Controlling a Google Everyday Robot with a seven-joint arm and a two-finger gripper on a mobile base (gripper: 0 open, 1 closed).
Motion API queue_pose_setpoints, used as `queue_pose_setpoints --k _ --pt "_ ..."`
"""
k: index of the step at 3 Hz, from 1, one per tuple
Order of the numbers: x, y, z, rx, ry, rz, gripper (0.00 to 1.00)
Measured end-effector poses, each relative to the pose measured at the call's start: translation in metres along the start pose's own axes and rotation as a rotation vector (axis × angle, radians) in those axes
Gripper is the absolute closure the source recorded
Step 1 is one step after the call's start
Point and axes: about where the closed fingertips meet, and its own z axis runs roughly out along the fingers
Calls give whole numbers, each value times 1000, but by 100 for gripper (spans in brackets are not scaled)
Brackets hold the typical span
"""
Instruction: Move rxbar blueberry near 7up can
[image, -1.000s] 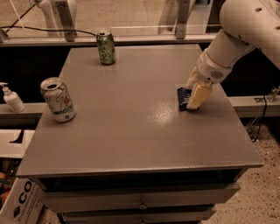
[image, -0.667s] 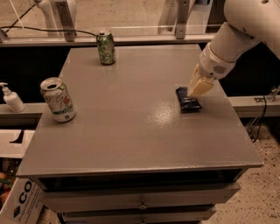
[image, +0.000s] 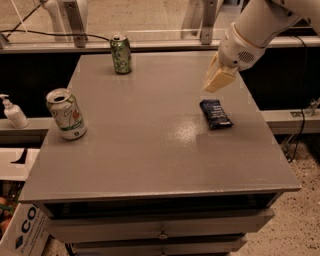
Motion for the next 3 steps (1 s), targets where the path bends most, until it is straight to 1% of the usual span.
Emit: queue_pose_setpoints --k 1,3 --pt "-4 6 -1 -11 4 -9 72" --pt "18 4 4 -18 20 6 26"
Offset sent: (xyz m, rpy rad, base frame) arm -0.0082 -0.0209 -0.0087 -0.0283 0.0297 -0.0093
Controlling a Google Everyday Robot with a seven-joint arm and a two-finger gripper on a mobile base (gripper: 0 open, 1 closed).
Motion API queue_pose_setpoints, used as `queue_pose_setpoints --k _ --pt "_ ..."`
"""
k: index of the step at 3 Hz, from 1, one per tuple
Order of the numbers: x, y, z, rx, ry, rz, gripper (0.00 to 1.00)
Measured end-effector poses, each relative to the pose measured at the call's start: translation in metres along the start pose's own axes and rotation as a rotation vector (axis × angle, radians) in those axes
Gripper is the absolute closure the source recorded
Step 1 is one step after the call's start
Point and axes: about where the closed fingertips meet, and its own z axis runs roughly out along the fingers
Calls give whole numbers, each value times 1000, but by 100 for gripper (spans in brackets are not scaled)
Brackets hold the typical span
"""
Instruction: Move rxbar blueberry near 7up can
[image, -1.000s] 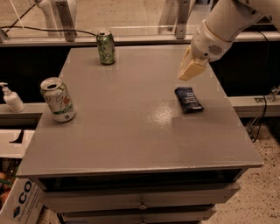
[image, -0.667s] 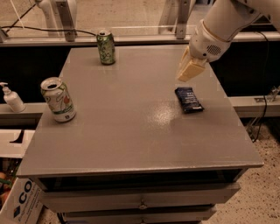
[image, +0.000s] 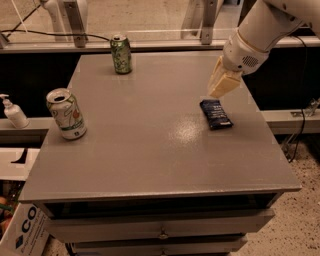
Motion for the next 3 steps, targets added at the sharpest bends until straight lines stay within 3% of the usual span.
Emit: queue_pose_setpoints --k 1,3 --pt "10 -1 7 -6 6 5 3" --pt "24 -1 35 -23 35 0 0"
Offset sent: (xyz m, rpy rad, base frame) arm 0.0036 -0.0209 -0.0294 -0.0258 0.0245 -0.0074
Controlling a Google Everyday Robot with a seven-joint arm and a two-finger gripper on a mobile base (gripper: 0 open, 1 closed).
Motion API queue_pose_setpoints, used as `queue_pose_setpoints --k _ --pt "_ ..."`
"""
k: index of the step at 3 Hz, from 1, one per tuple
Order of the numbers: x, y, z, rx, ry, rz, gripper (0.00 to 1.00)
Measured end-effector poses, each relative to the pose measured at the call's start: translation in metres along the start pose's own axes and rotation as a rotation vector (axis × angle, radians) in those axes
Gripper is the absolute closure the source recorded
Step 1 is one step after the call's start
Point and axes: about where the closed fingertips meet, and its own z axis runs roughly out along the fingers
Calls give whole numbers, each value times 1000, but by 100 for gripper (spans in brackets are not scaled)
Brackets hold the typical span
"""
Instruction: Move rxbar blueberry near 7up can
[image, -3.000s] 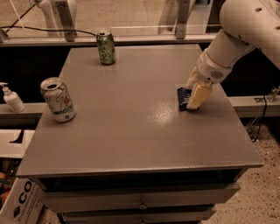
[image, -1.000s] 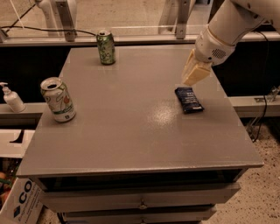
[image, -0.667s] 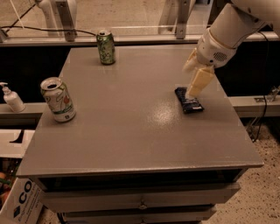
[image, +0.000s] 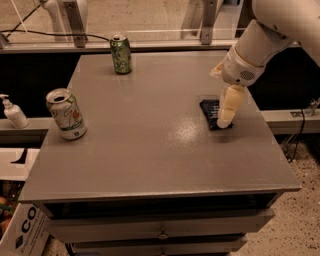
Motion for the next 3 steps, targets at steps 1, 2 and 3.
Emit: queue_pose_setpoints --k 1,2,3 --pt "5 1 8 -3 8 4 0" --pt "12 2 12 -4 13 13 0" --pt "16 4 18 -8 11 17 18"
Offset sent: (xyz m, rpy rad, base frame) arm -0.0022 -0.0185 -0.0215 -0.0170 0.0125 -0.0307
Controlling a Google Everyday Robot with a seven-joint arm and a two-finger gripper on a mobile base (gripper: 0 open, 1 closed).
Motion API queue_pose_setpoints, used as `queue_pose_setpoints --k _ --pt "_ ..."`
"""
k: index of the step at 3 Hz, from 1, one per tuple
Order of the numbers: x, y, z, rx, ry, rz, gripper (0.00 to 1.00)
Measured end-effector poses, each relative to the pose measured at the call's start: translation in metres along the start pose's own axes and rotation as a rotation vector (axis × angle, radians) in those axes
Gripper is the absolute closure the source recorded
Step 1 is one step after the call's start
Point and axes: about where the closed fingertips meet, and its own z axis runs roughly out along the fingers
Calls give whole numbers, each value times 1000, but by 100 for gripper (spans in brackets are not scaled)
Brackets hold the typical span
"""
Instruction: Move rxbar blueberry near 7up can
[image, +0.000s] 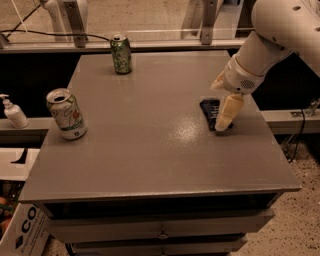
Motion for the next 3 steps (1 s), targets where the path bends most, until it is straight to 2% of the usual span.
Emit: queue_pose_setpoints --k 3 --pt "4 1 3 -11 0 13 88"
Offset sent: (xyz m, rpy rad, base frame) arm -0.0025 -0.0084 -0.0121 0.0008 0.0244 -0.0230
